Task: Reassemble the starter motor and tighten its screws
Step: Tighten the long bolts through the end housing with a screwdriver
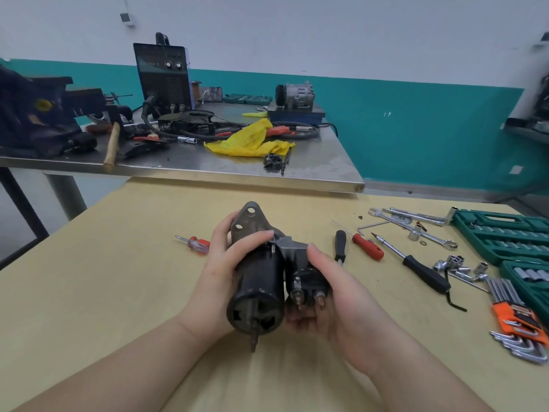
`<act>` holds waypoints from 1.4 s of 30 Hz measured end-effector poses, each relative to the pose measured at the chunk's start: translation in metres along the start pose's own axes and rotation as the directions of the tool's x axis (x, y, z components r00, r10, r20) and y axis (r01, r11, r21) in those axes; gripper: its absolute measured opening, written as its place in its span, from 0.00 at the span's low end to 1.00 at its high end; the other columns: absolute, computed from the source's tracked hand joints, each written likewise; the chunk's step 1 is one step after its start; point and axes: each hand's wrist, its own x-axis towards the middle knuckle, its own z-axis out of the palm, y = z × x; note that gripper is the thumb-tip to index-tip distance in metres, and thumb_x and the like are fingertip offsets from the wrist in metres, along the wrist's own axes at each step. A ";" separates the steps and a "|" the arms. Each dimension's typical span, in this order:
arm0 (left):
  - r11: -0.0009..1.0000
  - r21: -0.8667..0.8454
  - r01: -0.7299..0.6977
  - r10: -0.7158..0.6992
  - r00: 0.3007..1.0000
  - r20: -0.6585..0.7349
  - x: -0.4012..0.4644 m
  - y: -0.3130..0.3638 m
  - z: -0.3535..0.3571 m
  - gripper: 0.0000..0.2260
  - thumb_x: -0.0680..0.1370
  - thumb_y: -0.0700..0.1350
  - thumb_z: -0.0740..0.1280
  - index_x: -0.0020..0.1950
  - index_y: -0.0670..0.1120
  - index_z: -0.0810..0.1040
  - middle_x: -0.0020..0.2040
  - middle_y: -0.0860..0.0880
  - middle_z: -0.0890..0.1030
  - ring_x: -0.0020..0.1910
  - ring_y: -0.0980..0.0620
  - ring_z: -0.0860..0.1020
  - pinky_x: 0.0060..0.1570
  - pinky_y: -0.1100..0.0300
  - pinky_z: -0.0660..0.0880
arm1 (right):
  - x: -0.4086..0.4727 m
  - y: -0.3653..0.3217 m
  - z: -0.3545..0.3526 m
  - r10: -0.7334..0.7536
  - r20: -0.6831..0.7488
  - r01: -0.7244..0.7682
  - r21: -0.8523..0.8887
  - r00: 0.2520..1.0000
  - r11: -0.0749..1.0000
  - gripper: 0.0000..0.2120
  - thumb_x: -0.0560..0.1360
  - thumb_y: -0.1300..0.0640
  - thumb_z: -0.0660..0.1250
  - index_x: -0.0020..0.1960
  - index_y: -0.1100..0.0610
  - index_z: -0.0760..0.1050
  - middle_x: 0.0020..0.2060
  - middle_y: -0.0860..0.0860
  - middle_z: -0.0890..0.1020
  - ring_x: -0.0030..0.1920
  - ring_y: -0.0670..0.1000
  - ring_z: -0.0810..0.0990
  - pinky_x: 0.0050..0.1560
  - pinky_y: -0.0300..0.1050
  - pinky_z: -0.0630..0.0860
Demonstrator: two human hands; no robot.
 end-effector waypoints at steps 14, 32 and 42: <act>0.956 -0.248 0.159 -0.145 0.987 0.075 -0.005 0.000 -0.002 0.41 0.61 0.24 0.83 0.71 0.29 0.70 0.66 0.25 0.76 0.66 0.24 0.77 0.68 0.31 0.72 | 0.008 -0.006 -0.033 -0.607 -0.082 0.399 -0.683 0.791 0.612 0.25 0.77 0.28 0.55 0.40 0.40 0.84 0.38 0.41 0.85 0.42 0.41 0.82 0.46 0.43 0.75; 0.682 -0.519 0.516 -0.071 0.753 0.655 -0.012 -0.004 -0.003 0.27 0.75 0.39 0.79 0.73 0.38 0.79 0.71 0.35 0.80 0.72 0.34 0.78 0.72 0.39 0.75 | -0.006 0.001 -0.021 -0.723 0.017 0.479 -0.760 0.690 0.439 0.18 0.65 0.36 0.79 0.50 0.41 0.80 0.43 0.38 0.85 0.44 0.44 0.85 0.39 0.30 0.75; 0.742 -0.420 0.522 -0.203 0.773 0.601 -0.007 0.002 -0.007 0.38 0.68 0.76 0.75 0.74 0.59 0.79 0.74 0.50 0.80 0.74 0.46 0.78 0.71 0.37 0.76 | -0.005 0.007 -0.013 -0.590 -0.203 0.466 -0.439 0.782 0.768 0.15 0.69 0.41 0.78 0.51 0.47 0.86 0.44 0.48 0.89 0.45 0.49 0.89 0.43 0.46 0.85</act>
